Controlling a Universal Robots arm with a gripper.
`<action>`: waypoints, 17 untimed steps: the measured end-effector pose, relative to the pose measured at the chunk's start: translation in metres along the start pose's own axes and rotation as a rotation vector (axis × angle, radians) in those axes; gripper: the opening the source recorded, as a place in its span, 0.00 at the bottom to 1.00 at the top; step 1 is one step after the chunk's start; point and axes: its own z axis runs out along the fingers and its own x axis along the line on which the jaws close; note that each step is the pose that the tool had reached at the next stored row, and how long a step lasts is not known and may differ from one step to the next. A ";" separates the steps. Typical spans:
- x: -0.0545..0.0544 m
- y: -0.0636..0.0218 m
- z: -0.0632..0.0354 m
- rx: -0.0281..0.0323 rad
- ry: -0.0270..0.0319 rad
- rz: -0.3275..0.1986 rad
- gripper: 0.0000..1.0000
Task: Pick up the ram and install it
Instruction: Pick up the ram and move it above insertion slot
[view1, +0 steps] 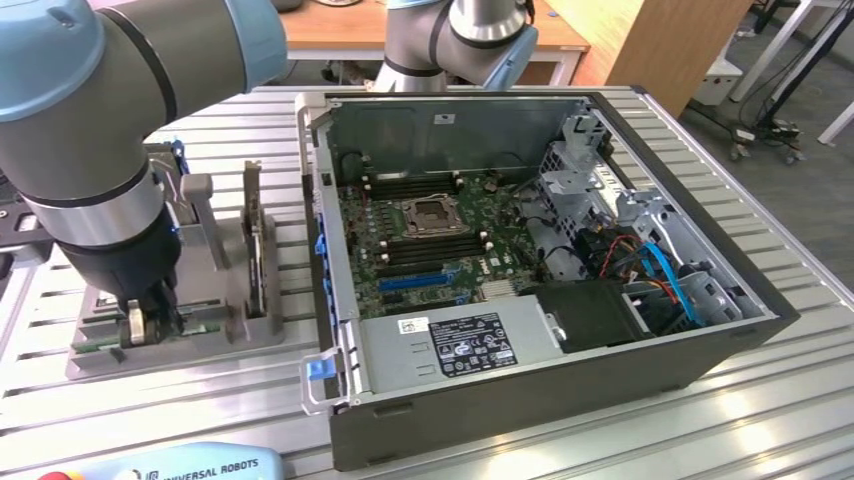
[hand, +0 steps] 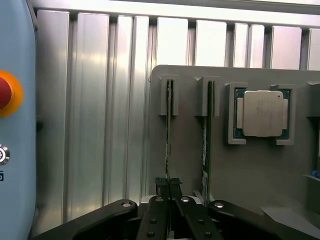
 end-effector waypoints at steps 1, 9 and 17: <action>0.000 0.0000 -0.0013 0.0000 0.0000 0.000 0.11; 0.000 0.0005 -0.0157 0.0000 0.0000 0.000 0.11; -0.001 0.0011 -0.0345 0.0000 0.0000 0.000 0.11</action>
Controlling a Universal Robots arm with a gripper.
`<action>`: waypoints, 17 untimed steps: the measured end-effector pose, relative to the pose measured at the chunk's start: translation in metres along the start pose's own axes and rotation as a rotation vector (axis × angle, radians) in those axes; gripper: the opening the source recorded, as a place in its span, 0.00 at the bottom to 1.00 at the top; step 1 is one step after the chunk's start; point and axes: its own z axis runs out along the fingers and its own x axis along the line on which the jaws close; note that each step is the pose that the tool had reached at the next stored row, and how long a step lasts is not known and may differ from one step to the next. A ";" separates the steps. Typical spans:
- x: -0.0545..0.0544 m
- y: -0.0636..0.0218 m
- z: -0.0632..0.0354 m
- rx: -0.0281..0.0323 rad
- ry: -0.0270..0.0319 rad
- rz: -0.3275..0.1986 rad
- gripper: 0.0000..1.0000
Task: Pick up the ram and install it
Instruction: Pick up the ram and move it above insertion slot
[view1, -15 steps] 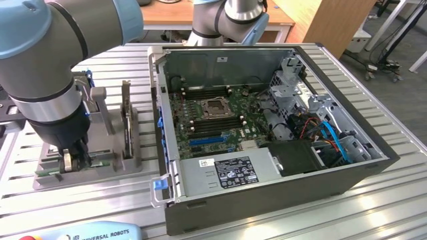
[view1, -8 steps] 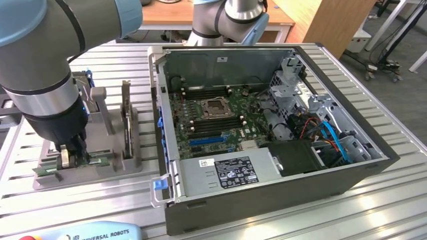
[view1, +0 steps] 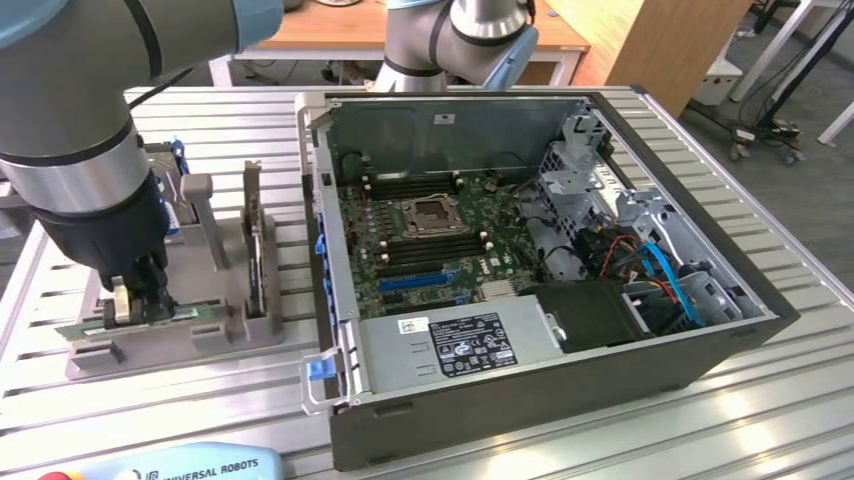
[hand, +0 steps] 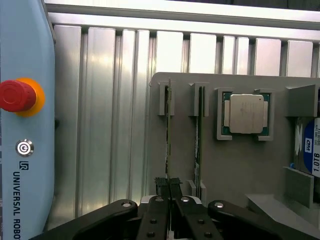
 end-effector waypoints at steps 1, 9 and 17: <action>0.000 0.0001 -0.0026 0.0000 0.0000 0.000 0.11; -0.001 0.0009 -0.0266 0.0000 -0.0001 0.000 0.11; -0.001 0.0018 -0.0535 0.0000 0.0000 0.000 0.11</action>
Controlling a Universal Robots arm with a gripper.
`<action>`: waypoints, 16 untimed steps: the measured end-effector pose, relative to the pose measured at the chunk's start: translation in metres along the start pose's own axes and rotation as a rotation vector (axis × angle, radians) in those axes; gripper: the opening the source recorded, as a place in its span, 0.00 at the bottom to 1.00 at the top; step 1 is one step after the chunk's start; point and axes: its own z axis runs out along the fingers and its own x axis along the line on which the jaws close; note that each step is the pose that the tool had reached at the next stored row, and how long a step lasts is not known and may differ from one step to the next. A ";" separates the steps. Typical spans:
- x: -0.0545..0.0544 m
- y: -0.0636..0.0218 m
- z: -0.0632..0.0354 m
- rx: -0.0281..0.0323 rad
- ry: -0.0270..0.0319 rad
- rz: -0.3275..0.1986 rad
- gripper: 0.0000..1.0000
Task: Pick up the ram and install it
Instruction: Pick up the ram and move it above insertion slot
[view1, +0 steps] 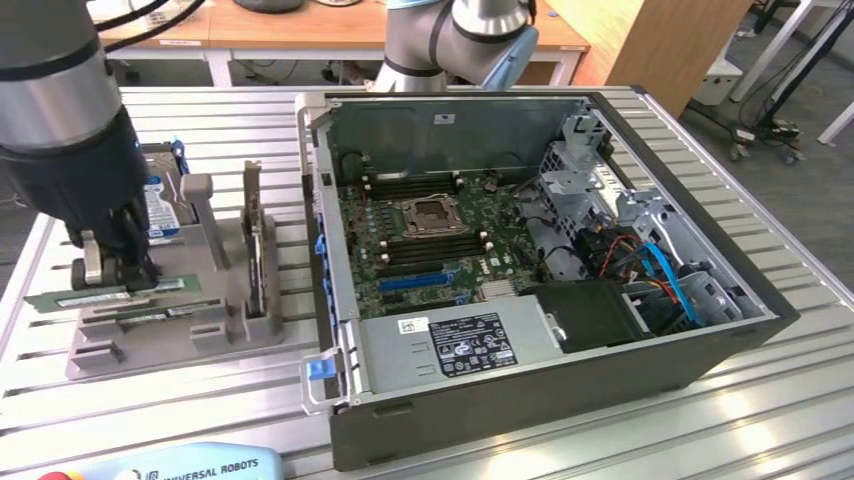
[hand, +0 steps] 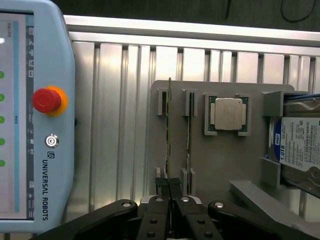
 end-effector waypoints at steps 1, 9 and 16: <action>0.000 0.0001 -0.0034 0.0000 0.0001 0.000 0.11; -0.001 0.0009 -0.0310 0.0000 0.0000 0.000 0.11; -0.001 0.0016 -0.0528 0.0001 0.0000 0.000 0.11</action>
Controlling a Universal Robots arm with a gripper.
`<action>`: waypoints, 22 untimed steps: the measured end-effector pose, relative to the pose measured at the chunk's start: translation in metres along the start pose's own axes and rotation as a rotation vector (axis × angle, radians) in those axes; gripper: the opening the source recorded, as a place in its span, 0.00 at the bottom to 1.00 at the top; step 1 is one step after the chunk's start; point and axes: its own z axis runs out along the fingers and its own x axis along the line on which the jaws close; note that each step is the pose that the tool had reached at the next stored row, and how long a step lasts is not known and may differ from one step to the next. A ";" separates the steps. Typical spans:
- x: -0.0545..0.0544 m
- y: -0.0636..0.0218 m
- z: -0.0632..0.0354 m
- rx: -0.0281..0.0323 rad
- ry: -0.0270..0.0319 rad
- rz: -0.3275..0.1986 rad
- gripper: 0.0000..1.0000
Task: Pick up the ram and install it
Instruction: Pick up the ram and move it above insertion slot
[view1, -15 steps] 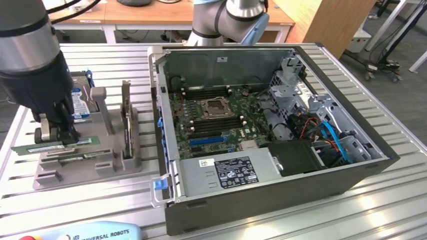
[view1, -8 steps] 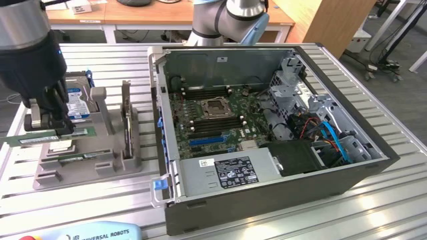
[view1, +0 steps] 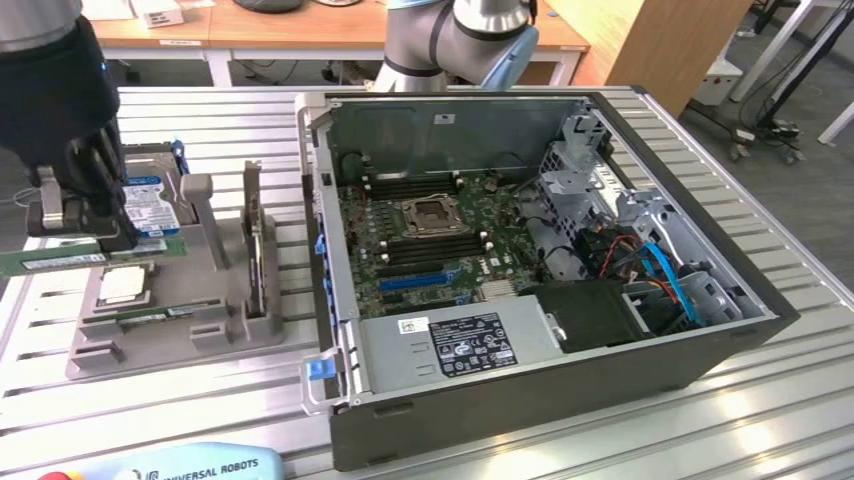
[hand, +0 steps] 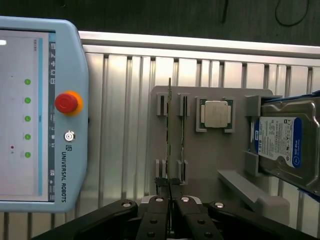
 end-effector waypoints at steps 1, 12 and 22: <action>0.000 0.0001 -0.0028 0.0000 0.0000 0.000 0.11; -0.001 0.0007 -0.0277 -0.0001 0.0000 0.000 0.11; -0.001 0.0008 -0.0501 0.0000 -0.0001 0.000 0.11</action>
